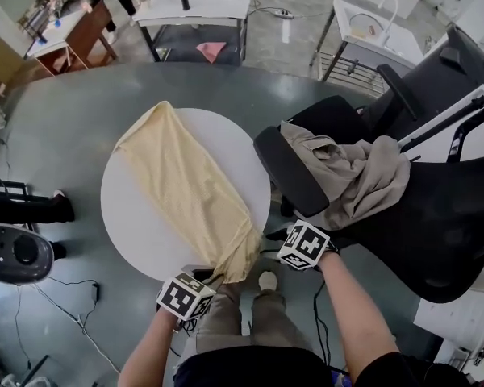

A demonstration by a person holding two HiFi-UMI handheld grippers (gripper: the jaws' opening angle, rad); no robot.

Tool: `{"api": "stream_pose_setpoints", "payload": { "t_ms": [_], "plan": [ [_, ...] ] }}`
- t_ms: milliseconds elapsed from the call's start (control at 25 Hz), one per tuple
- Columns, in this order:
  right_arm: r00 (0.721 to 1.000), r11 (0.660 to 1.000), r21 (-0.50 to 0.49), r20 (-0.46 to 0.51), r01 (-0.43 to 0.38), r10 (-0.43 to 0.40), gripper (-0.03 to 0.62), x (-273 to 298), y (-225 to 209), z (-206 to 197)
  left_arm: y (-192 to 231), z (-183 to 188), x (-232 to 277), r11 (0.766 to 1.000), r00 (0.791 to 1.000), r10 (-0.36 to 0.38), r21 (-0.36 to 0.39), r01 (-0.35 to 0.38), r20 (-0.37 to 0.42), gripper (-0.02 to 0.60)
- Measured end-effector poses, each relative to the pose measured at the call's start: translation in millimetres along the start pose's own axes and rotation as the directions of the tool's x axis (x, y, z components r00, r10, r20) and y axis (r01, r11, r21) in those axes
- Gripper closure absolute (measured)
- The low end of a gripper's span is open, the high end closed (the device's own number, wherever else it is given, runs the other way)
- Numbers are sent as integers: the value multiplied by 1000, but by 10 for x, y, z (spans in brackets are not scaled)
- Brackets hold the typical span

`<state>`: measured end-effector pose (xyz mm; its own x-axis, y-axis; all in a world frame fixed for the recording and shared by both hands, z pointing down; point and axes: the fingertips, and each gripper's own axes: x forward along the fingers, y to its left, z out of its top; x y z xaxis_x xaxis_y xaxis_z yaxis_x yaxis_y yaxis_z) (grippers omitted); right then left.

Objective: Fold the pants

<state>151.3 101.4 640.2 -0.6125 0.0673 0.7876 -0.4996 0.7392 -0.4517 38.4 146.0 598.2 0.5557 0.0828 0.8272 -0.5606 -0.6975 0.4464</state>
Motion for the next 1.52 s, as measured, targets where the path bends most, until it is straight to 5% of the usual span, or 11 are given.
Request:
{"api": "stream_pose_setpoints", "payload": {
  "t_ms": [400, 680, 1160, 1520],
  "plan": [
    [989, 971, -188, -20, -146, 144, 408, 195, 94, 53, -465, 91, 70, 996, 997, -72, -54, 74, 32, 541],
    [992, 953, -276, -22, -123, 122, 579, 59, 225, -56, -808, 166, 213, 993, 993, -116, 5, 116, 23, 541],
    [994, 945, -317, 43, -82, 101, 583, -474, 575, 0, -1199, 269, 153, 986, 983, -163, 57, 158, 86, 540],
    [982, 947, -285, 77, -145, 174, 586, -818, 903, 117, -1419, 264, -81, 987, 984, -130, 114, 116, 121, 540]
  ]
}}
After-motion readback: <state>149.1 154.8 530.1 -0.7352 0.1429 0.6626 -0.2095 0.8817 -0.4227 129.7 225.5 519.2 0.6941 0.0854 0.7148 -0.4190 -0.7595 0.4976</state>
